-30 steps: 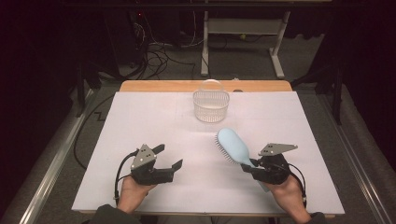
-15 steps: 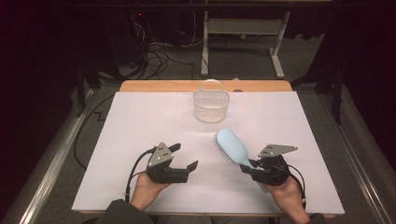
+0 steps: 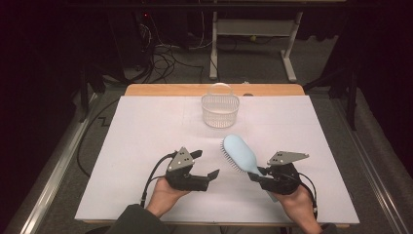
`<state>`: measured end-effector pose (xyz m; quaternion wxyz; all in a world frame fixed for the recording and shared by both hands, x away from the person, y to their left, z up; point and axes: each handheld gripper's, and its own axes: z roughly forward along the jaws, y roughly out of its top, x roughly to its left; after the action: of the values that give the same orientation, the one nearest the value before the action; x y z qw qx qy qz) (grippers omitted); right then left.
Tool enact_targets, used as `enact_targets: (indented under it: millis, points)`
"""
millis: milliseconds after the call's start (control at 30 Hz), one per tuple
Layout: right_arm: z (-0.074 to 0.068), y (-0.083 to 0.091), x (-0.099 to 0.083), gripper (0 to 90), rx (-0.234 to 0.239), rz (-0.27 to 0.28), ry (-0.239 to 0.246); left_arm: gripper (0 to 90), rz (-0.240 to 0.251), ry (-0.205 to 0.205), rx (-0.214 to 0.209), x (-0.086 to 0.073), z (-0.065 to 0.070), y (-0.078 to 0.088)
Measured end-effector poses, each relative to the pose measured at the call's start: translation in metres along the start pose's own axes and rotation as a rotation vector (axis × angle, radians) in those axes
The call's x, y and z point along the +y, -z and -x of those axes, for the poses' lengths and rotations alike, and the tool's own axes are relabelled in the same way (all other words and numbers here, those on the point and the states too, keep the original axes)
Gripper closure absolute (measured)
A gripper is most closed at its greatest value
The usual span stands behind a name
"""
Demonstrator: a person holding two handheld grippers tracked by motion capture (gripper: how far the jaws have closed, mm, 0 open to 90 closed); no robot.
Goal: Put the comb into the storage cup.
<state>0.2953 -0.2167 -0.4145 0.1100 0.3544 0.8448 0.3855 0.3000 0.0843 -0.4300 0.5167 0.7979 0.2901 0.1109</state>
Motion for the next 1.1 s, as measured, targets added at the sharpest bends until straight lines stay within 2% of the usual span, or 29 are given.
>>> enact_targets:
  millis: [133,567,1100]
  points:
    - [-0.001,-0.001,0.001,69.7,0.004,0.005,-0.002,14.0,-0.016,-0.004,-0.016,0.000,0.002,-0.005]
    - [-0.007,-0.003,0.003,69.7,0.010,0.014,0.011,14.0,-0.010,0.004,-0.053,0.003,0.008,-0.014]
    - [-0.016,-0.007,0.007,69.7,0.018,0.021,0.043,13.9,-0.008,0.004,-0.065,0.004,0.011,-0.017]
